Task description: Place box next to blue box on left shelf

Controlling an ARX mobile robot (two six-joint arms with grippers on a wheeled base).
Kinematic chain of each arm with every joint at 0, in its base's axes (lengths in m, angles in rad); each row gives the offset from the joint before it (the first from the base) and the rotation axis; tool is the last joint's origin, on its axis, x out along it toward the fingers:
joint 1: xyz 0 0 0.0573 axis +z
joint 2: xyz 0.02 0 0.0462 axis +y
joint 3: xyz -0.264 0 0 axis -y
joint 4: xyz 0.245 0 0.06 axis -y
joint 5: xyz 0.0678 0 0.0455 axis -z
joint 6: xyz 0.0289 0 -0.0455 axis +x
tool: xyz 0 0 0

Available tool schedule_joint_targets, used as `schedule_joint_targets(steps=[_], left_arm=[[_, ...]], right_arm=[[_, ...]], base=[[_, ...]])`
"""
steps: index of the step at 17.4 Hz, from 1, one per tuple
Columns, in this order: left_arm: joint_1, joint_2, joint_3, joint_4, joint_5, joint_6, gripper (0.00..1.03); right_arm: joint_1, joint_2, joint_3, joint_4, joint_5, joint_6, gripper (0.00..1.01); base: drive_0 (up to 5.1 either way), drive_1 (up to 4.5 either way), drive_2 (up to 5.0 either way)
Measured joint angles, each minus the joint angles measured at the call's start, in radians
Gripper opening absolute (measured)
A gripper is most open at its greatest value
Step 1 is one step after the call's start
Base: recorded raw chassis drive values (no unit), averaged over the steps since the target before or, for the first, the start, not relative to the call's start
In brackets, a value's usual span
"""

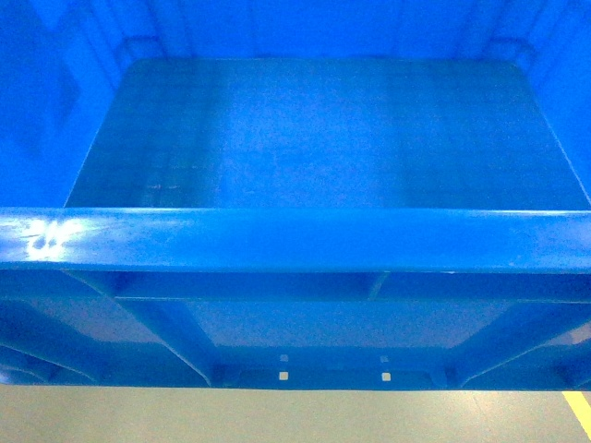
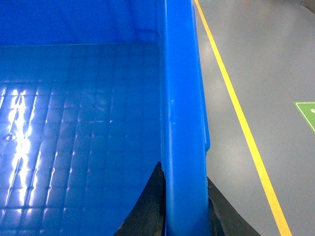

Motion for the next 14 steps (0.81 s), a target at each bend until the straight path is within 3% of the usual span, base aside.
schedule_joint_targets(steps=[14], left_arm=[[0.000, 0.000, 0.000, 0.000, 0.000, 0.000, 0.09]], right_arm=[[0.000, 0.000, 0.000, -0.002, 0.000, 0.000, 0.10]], base=[[0.0, 4.08, -4.1]])
